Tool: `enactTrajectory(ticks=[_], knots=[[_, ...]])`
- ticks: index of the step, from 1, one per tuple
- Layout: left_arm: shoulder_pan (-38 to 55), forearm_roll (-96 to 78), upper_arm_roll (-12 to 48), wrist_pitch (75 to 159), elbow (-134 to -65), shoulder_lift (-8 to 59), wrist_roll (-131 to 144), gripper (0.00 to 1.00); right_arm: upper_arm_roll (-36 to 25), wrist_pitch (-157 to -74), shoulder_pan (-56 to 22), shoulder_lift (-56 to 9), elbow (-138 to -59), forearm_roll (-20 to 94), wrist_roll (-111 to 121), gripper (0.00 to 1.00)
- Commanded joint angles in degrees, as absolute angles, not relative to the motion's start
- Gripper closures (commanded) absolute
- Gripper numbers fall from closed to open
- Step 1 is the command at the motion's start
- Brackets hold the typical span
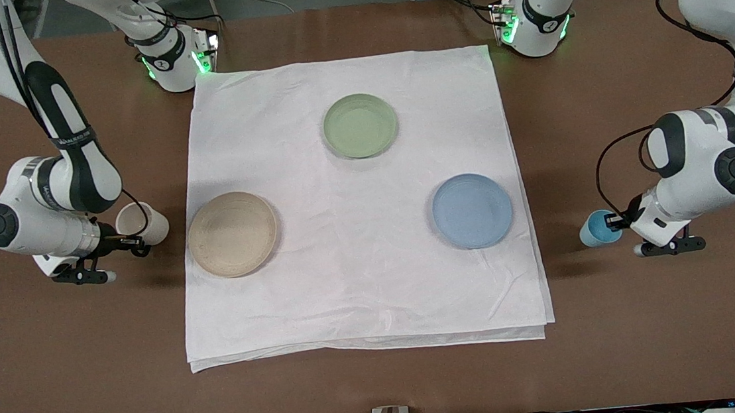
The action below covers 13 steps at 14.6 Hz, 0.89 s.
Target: Place blue cup in blue plate and white mug in gray plate
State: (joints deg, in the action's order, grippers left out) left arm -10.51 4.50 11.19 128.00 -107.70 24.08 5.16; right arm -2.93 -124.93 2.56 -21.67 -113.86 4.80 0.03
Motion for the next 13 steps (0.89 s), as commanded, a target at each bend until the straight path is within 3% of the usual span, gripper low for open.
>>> enactTrajectory(ticks=[1, 5, 9, 11, 12, 13], knots=[[-10.02, 5.45, 17.11, 120.7, -108.72, 18.73, 15.42, 0.99, 0.51, -121.03, 0.97, -17.41, -113.64, 5.71, -8.65, 1.0], [-9.85, 5.45, 24.94, 119.26, -110.38, 18.28, 26.52, 0.99, 6.58, -130.65, -0.52, -17.49, -119.68, 8.6, -15.99, 1.0], [-7.13, 5.45, 27.07, 121.72, -110.74, 21.43, 33.56, 0.97, 6.5, -137.11, -4.66, -19.51, -121.38, 8.79, -20.3, 0.98], [-5.98, 5.45, 27.07, 125.75, -112.05, 23.02, 35.59, 0.97, 6.5, -136.94, -4.83, -19.86, -120.94, 8.79, -20.3, 0.87], [-5.45, 5.45, 27.07, 127.86, -112.67, 23.9, 36.2, 0.97, 6.59, -136.93, -4.83, -19.86, -120.85, 8.79, -20.3, 0.53], [-5.1, 5.54, 26.98, 129.1, -112.85, 24.86, 36.65, 0.96, 6.5, -136.59, -4.75, -19.86, -120.41, 8.79, -20.3, 0.01]])
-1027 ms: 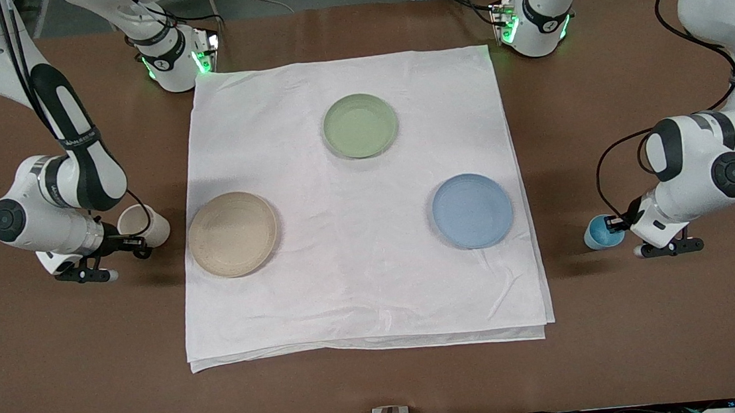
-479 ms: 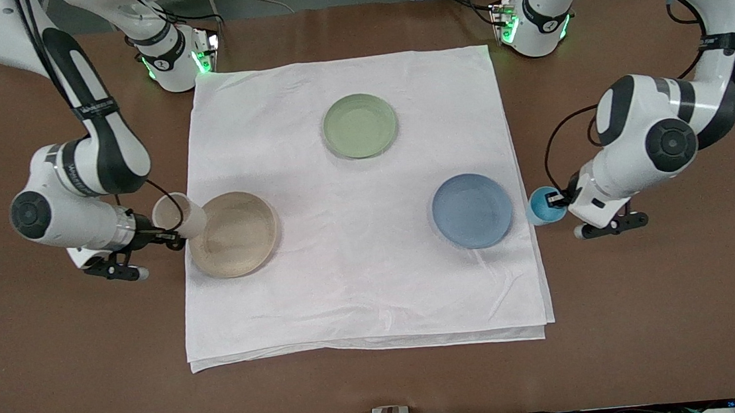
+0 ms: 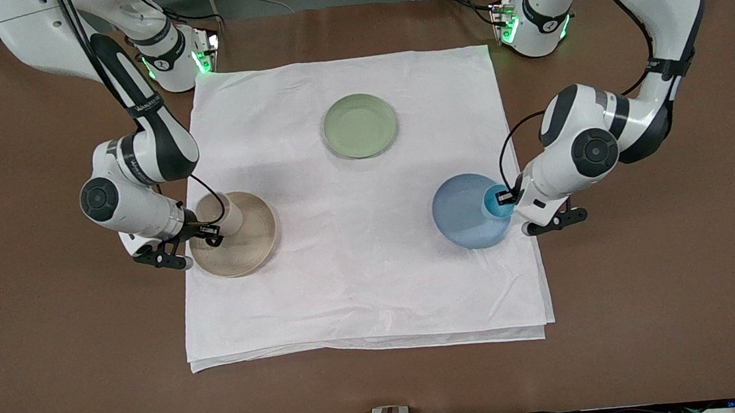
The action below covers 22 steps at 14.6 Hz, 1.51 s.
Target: Place blue cup in blue plate and white mug in gray plate
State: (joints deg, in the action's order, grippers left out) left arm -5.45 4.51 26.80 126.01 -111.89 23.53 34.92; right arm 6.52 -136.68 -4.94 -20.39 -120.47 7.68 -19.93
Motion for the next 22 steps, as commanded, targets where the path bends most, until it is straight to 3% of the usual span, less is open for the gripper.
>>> enactTrajectory(ticks=[1, 2, 4, 5, 8, 14, 16, 18, 20, 22], knots=[[-5.01, 5.54, 26.98, 129.89, -112.85, 25.83, 36.74, 0.91, 6.59, -135.8, -4.66, -19.78, -119.63, 8.79, -20.22, 0.0], [-5.01, 5.54, 27.07, 130.25, -112.76, 26.1, 36.83, 0.83, 6.59, -133.27, -4.75, -19.25, -117.62, 8.79, -20.13, 0.0], [-5.27, 5.54, 27.07, 129.99, -112.33, 25.41, 36.91, 0.25, 6.42, -122.49, -4.22, -18.9, -110.61, 8.18, -19.6, 0.0], [-5.71, 5.54, 26.98, 129.64, -111.8, 24.36, 36.65, 0.01, 5.98, -116.08, -3.96, -18.9, -106.13, 7.39, -18.9, 0.0], [-6.24, 5.54, 26.63, 125.62, -107.51, 20.23, 35.95, 0.0, 6.06, -104.62, -0.89, -16.97, -98.72, 0.8, -11.02, 0.0], [-12.82, 10.1, 26.72, 105.77, -87.66, 19.34, 24.3, 0.0, 5.98, -90.55, 9.31, -7.31, -97.21, 0.18, 0.17, 0.0], [-15.89, 10.11, 26.98, 102.49, -85.79, 17.76, 19.1, 0.0, 6.06, -86.77, 11.76, -6.24, -93.37, 0.61, 1.23, 0.0], [-17.75, 9.23, 26.64, 101.87, -85.87, 14.17, 11.46, 0.0, 6.15, -78.18, 11.86, -7.2, -83.9, 0.35, 1.49, 0.0], [-15.66, 8.88, 22.35, 97.75, -86.22, 9.78, 7.83, 0.0, 6.15, -74.71, 11.78, -8.09, -78.59, 0.09, 1.49, 0.0], [-11.18, 5.73, 15.77, 94.94, -86.83, 6.08, 6.69, 0.0, 6.24, -74.8, 11.69, -8.26, -78.4, 0.96, 0.97, 0.0]])
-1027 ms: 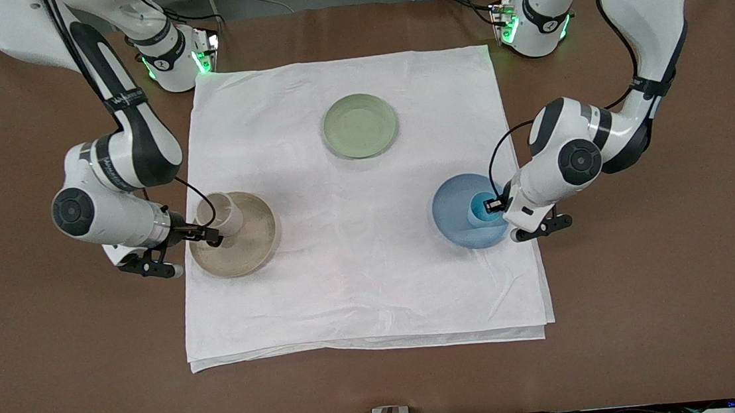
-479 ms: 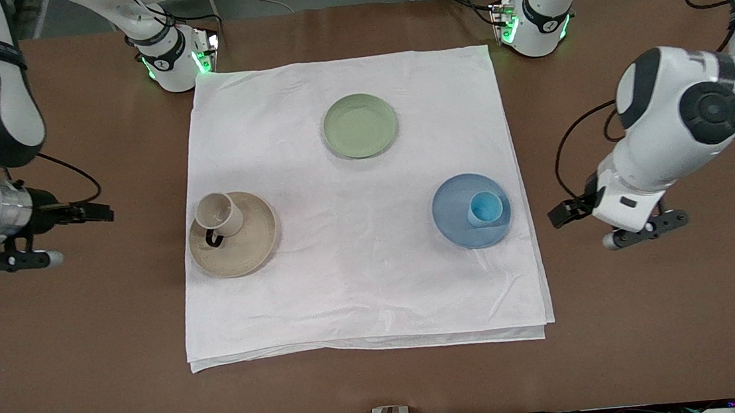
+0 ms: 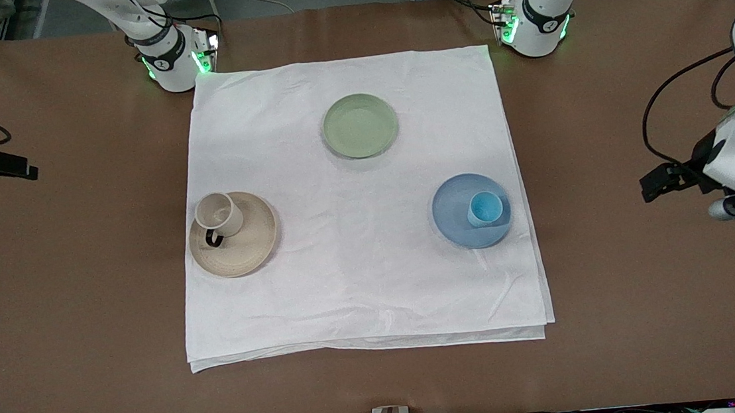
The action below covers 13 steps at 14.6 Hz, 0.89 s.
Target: Place blue cup in blue plate and white mug in gray plate
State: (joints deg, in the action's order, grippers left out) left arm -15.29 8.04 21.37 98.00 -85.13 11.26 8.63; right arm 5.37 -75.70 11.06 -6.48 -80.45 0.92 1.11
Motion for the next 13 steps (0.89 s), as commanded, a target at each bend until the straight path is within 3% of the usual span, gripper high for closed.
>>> enactTrajectory(ticks=[1, 5, 7, 10, 13], knots=[[-9.51, 4.49, 13.38, 92.83, -87.36, 4.67, 5.2, 0.0, 6.5, -74.88, 11.43, -8.26, -78.4, 1.58, 0.79, 0.0], [-2.13, 2.02, 4.85, 90.1, -91.4, -1.57, 3.69, 0.0, 6.59, -72.25, 10.02, -5.99, -80.06, 1.41, 0.88, 0.0], [-2.02, 1.85, 4.92, 88.43, -91.32, -1.85, 3.69, 0.0, 5.81, -73.29, 7.49, -1.69, -84.35, 0.71, 0.88, 0.0], [-2.02, 0.09, 5.27, 88.33, -91.23, -1.76, 3.69, 0.0, -0.95, -74.7, 1.16, 2.62, -88.93, 0.09, 0.97, 0.0], [-2.02, 0.0, 5.8, 87.63, -90.79, -1.84, 3.6, 0.0, -1.49, -77.6, 0.97, 7.63, -94.46, 0.0, 1.32, 0.0]])
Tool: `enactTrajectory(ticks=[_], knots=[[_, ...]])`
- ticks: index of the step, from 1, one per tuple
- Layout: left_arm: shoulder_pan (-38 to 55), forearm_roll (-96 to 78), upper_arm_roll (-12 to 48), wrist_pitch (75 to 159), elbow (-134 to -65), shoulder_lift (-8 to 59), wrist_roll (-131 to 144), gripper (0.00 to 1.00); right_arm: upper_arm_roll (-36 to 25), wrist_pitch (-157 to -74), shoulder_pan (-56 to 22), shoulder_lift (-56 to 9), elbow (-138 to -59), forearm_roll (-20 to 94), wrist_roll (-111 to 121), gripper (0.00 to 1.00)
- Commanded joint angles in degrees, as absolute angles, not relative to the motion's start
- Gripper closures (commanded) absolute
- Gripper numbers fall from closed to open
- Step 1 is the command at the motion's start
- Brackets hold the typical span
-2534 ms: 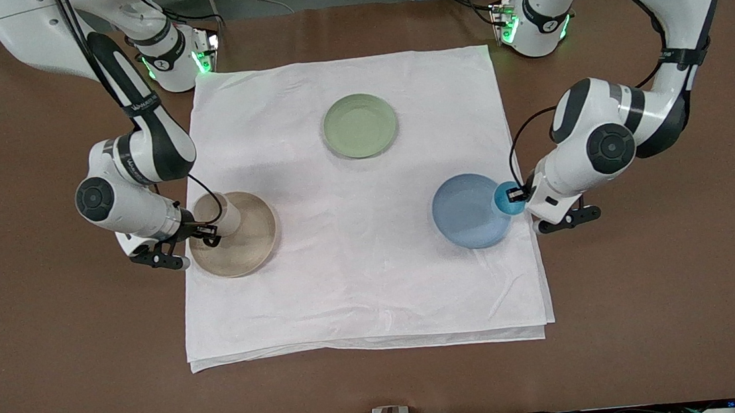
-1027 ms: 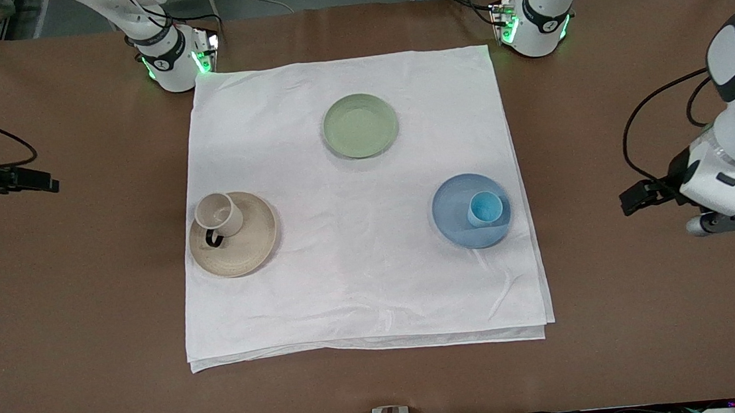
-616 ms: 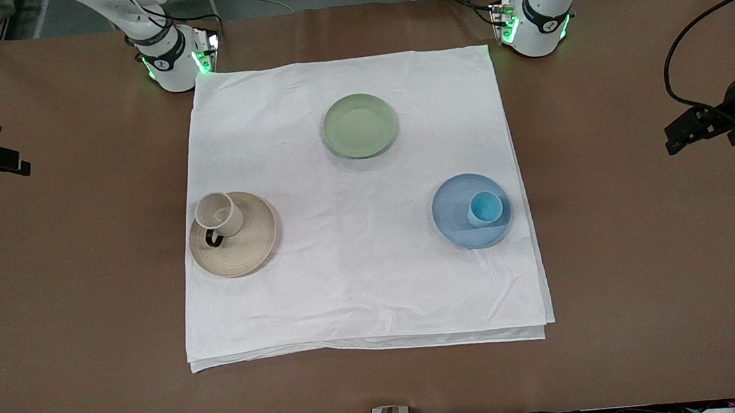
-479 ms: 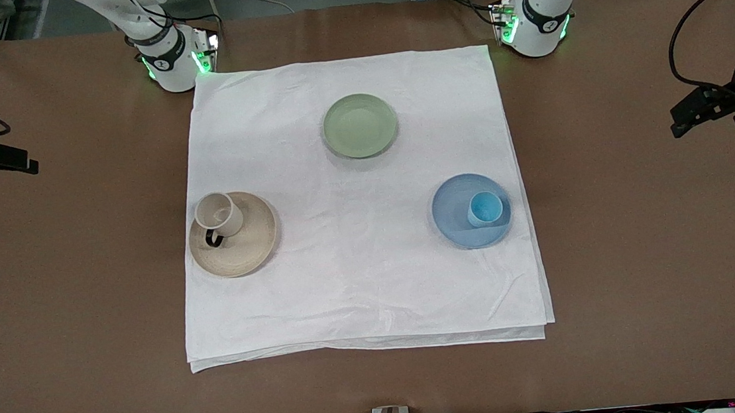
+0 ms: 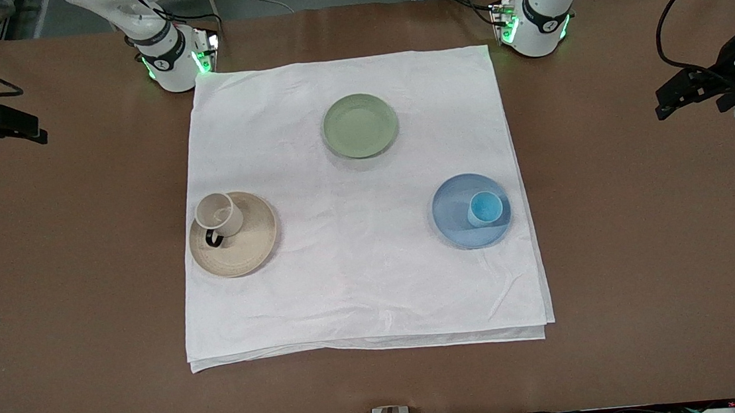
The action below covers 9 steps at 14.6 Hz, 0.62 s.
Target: Place blue cup in blue plate and white mug in gray plate
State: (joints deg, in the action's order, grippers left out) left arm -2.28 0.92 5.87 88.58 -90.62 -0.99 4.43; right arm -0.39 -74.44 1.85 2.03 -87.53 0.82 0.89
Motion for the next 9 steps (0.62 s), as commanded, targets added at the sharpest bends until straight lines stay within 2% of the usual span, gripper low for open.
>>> enactTrajectory(ticks=[1, 4, 9], knots=[[-2.02, 0.17, 5.8, 87.19, -90.53, -1.85, 3.52, 0.0, -1.49, -78.3, 1.14, 9.04, -95.87, -0.26, 1.32, 0.0], [-2.02, 0.35, 5.8, 87.19, -89.39, -1.32, 4.04, 0.0, -0.88, -79.62, 1.14, 12.12, -97.9, -1.58, 1.23, 0.0], [-1.93, 0.79, 5.8, 87.01, -88.95, -1.14, 4.13, 0.0, -0.79, -80.68, 1.32, 12.31, -97.91, -1.5, 1.23, 0.0]])
